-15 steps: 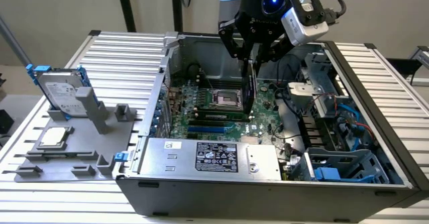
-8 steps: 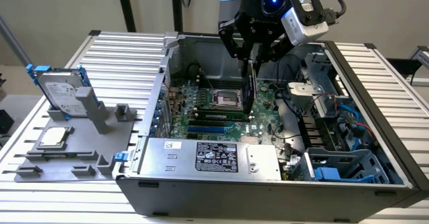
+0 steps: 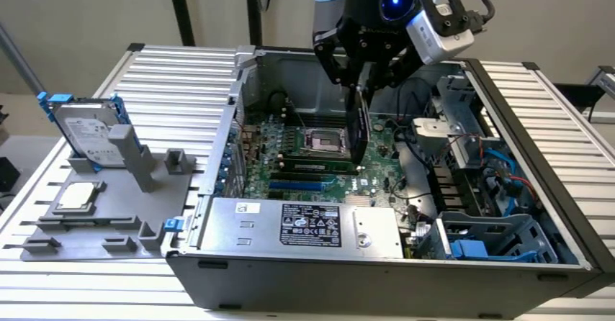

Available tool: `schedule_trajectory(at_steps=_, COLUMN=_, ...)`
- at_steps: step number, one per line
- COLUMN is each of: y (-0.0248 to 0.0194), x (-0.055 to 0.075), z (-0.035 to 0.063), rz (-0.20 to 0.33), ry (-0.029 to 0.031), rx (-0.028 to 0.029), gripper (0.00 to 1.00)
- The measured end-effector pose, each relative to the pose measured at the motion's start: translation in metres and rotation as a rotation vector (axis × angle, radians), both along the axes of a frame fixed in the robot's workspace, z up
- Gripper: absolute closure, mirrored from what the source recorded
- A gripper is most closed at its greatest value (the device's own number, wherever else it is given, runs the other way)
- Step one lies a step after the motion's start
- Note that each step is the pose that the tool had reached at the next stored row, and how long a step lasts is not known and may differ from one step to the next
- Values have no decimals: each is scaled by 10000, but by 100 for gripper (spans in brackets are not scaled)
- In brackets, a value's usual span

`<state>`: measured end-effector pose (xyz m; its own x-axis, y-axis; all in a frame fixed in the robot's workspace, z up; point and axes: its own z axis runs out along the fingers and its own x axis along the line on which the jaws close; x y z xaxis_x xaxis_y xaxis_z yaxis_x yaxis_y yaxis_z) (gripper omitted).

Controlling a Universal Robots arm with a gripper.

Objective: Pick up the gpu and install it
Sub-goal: 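Insert the gpu into the slot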

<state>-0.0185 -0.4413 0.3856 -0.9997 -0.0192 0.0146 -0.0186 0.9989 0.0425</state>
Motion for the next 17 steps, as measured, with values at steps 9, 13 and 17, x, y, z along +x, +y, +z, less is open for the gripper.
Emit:
schedule_trajectory(at_steps=9, y=0, x=0, z=-1, rz=1636, ry=0, rx=-1, gripper=73)
schedule_trajectory(at_steps=13, y=0, x=0, z=-1, rz=2372, ry=0, rx=-1, gripper=73)
schedule_trajectory(at_steps=17, y=0, x=0, z=-2, rz=3091, ry=0, rx=-1, gripper=73)
